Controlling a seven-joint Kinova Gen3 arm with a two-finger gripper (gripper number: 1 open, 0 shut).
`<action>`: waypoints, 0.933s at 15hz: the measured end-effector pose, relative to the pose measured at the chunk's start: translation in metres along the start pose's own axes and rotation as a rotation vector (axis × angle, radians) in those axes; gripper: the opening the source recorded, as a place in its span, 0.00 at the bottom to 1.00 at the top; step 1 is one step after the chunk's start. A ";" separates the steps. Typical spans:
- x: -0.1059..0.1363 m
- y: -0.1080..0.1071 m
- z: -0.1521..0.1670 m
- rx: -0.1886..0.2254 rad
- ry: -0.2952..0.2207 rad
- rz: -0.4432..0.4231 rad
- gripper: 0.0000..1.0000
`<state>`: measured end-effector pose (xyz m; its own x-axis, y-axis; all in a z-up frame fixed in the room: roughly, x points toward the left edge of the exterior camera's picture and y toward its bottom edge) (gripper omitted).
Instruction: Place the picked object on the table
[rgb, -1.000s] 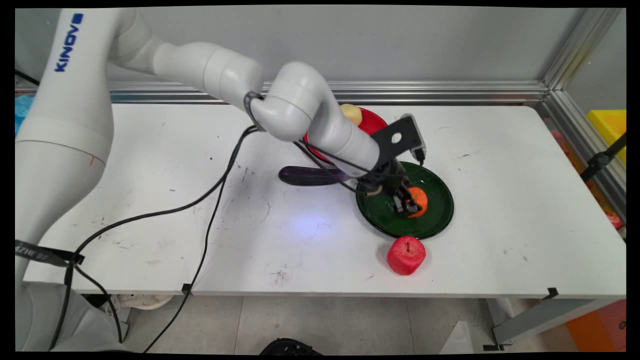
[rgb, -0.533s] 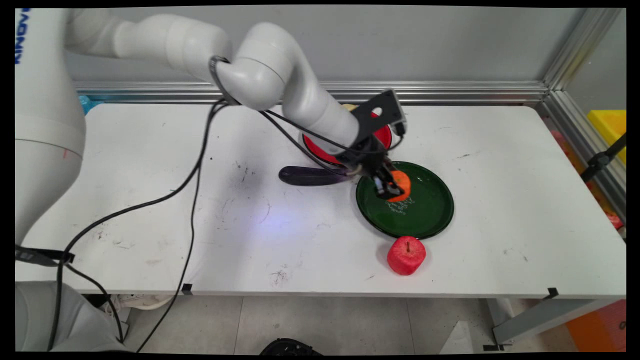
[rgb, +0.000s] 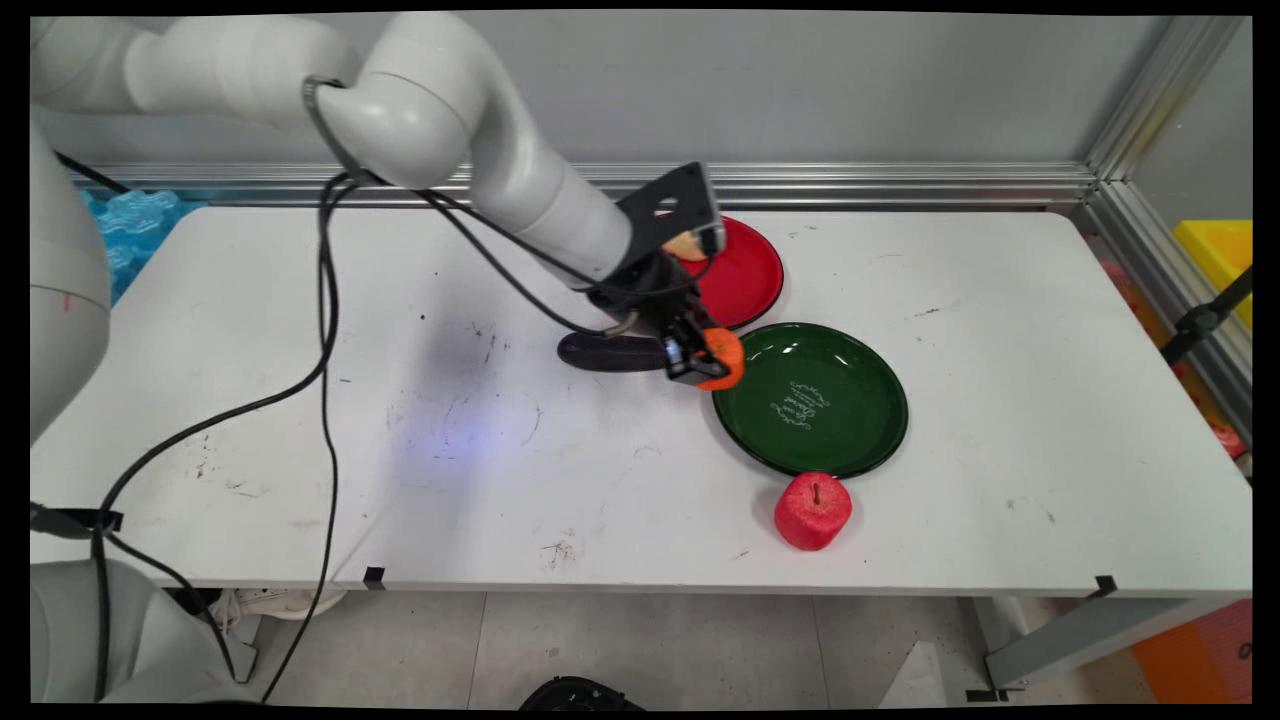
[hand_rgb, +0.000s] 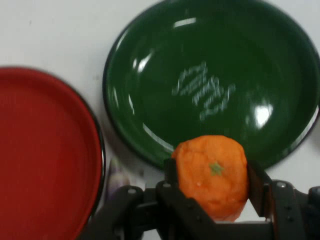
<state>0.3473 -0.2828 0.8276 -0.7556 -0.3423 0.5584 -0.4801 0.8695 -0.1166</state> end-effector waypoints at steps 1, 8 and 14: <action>-0.007 -0.001 -0.005 0.002 -0.009 0.000 0.00; -0.054 0.000 -0.029 0.005 -0.062 -0.002 0.00; -0.080 0.002 -0.031 0.019 -0.062 -0.024 0.00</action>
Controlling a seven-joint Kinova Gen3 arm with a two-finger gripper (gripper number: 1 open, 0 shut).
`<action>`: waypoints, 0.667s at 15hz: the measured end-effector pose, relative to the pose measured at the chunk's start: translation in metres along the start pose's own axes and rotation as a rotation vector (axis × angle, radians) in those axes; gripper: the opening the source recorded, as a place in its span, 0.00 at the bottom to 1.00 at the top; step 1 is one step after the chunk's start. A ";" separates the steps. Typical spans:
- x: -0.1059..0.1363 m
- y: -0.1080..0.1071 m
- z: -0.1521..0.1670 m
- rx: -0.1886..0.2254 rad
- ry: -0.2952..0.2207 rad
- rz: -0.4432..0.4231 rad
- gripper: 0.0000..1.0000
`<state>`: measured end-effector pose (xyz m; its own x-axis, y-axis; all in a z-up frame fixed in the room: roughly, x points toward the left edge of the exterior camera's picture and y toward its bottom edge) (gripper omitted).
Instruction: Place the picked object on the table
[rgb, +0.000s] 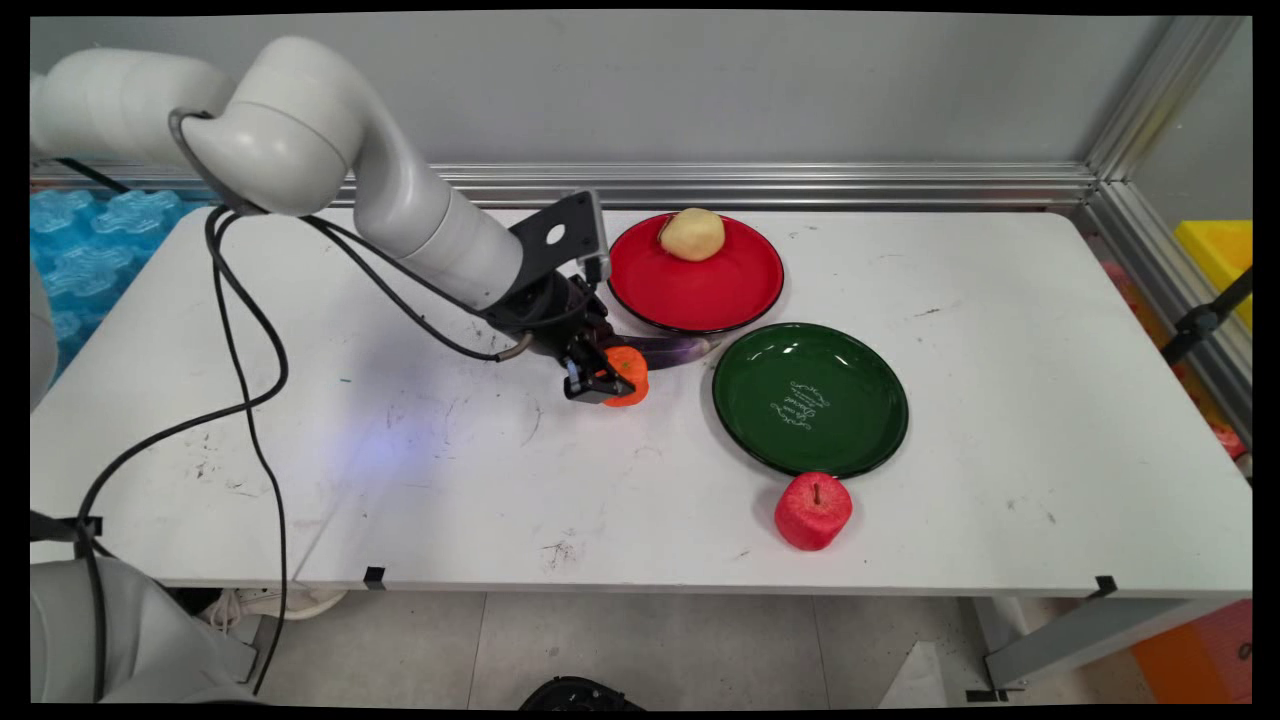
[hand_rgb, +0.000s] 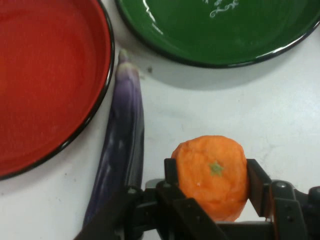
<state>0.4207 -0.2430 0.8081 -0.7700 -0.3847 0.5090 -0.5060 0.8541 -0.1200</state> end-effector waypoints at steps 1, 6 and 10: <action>-0.003 0.000 0.001 0.002 0.005 -0.005 0.00; -0.012 -0.001 0.007 0.006 0.033 -0.019 0.00; -0.016 -0.002 0.013 0.005 0.058 -0.028 0.00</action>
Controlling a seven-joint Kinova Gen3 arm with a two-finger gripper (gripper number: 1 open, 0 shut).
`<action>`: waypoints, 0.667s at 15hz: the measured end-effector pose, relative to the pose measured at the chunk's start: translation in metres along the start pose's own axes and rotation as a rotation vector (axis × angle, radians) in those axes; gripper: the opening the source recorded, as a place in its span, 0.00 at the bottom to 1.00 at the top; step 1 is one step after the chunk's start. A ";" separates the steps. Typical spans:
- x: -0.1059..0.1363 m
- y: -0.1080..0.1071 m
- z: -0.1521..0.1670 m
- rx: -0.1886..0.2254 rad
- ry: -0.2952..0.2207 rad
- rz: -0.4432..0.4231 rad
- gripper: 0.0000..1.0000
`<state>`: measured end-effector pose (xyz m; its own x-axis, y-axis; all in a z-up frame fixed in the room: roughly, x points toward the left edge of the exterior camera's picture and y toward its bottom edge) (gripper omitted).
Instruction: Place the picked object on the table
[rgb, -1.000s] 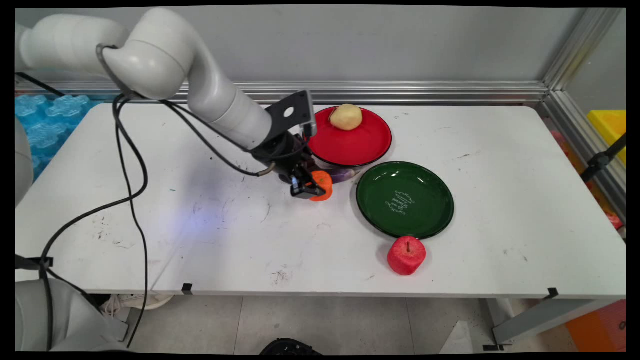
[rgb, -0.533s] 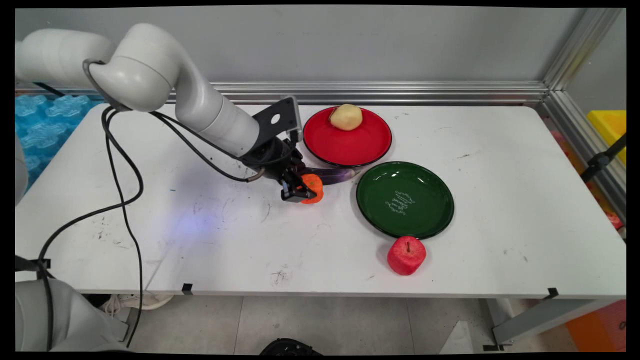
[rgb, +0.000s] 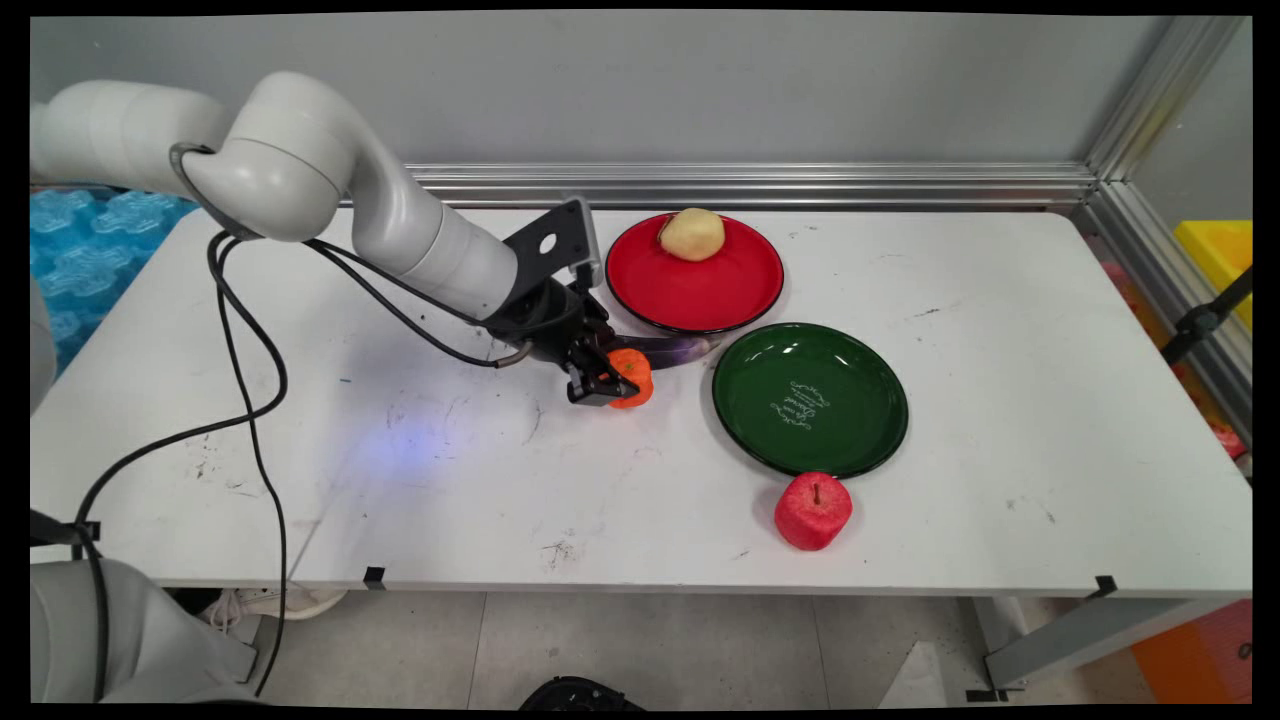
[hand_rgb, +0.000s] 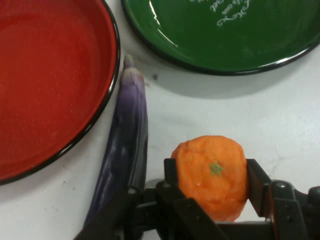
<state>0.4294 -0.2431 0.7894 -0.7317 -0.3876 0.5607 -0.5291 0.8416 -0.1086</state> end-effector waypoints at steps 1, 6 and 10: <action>-0.001 -0.001 0.001 0.001 0.005 -0.006 0.00; -0.007 -0.001 0.007 -0.012 0.018 -0.032 0.00; -0.011 0.000 0.013 -0.023 0.027 -0.056 0.00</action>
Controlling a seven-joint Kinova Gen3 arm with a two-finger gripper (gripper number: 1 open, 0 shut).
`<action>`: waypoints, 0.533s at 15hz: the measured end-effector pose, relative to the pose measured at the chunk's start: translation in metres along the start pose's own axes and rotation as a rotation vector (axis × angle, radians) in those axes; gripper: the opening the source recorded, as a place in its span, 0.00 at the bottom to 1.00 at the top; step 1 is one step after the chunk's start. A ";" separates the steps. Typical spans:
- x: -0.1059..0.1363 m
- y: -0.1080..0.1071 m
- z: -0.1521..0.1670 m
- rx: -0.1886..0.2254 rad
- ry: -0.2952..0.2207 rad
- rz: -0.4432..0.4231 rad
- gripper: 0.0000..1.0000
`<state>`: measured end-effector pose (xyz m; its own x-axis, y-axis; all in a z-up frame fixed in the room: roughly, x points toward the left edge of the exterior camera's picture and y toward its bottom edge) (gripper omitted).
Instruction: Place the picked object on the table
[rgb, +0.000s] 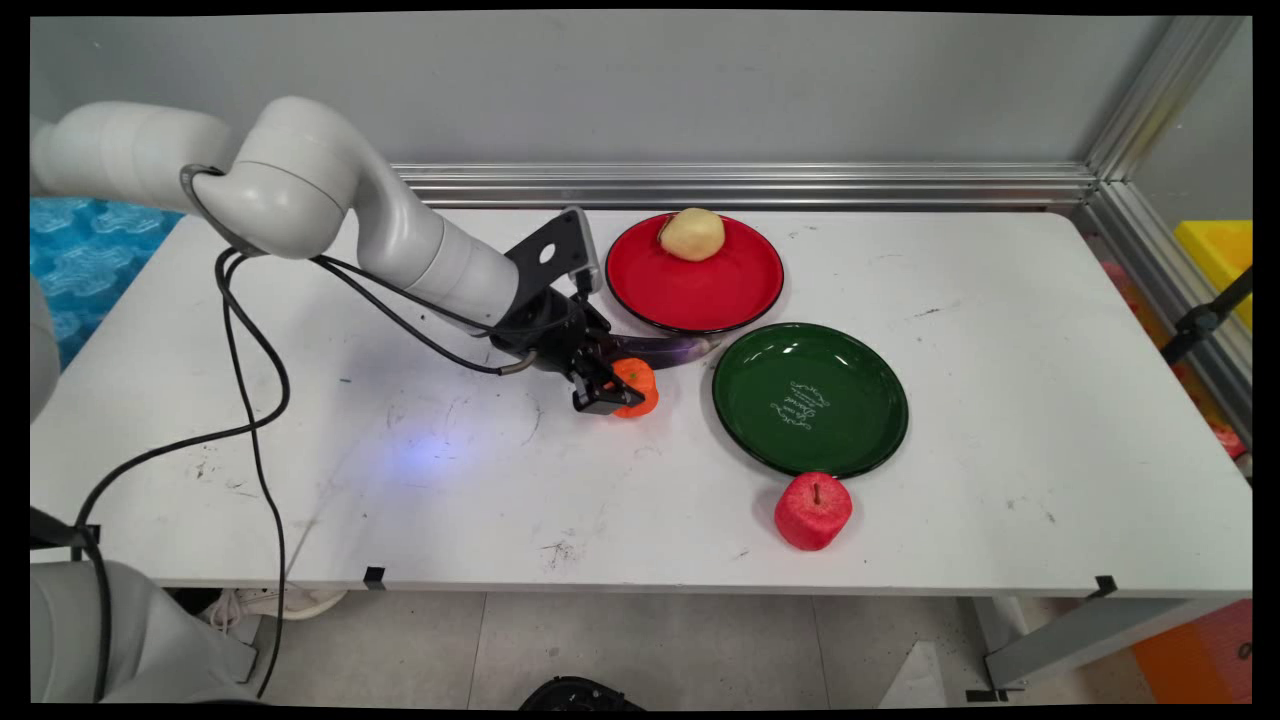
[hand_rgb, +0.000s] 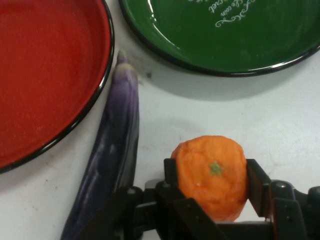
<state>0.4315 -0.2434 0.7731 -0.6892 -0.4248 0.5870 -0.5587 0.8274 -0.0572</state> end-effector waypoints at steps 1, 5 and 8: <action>-0.001 0.000 0.001 0.000 0.001 -0.004 0.00; -0.003 -0.001 0.005 -0.002 0.003 -0.017 0.00; -0.004 -0.002 0.010 -0.006 0.006 -0.026 0.00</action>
<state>0.4311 -0.2468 0.7628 -0.6720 -0.4438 0.5928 -0.5735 0.8183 -0.0375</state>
